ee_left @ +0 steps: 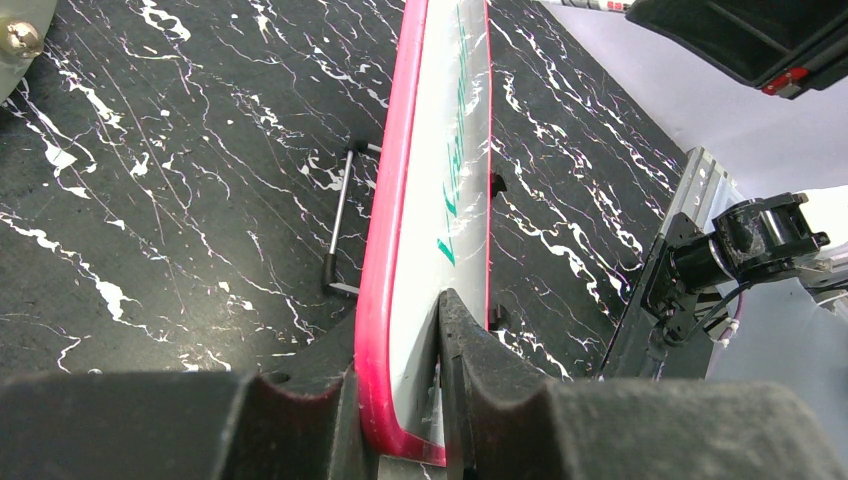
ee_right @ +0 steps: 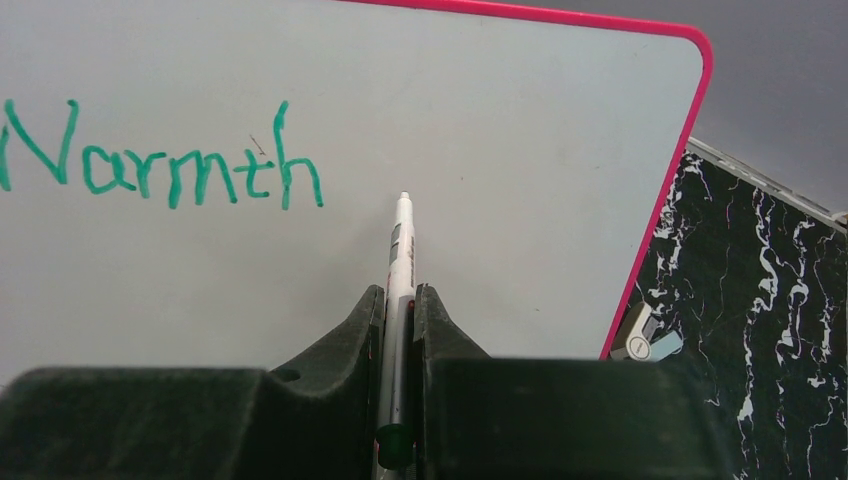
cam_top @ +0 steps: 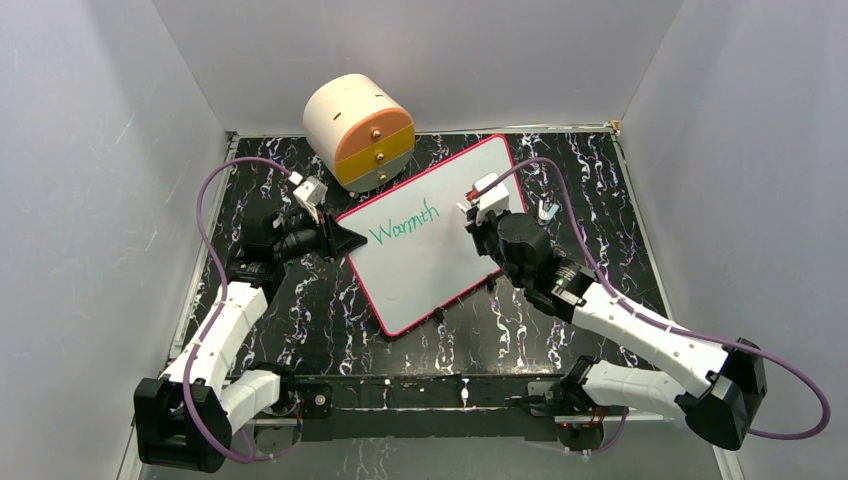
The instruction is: Write a sentence on the whiteboard
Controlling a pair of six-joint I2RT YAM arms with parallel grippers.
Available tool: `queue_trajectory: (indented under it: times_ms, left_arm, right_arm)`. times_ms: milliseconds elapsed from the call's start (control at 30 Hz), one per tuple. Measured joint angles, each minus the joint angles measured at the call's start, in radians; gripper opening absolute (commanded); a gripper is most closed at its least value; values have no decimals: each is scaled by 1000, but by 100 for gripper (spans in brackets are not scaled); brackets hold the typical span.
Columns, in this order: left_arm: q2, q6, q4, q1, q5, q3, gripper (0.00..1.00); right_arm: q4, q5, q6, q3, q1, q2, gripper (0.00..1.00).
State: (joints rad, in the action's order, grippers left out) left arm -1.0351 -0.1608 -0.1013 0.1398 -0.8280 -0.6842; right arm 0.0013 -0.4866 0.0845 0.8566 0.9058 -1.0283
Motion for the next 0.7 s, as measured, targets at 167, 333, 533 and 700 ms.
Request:
queue_trajectory:
  times_ms: [167,333,533,700]
  left_arm:
    - [0,0,0,0,0,0,0]
    - [0,0,0,0,0,0,0]
    - [-2,0,0,0,0,-1,0]
    - [-3,0,0,0,-1,-2,0]
  right_arm:
    - [3,24,-6,0,-47,-13,0]
    - [31,56,-10,0,-89,-13,0]
    - [61,98,-10,0,-115,-34,0]
    - [77,131,-11,2,-147,-59,0]
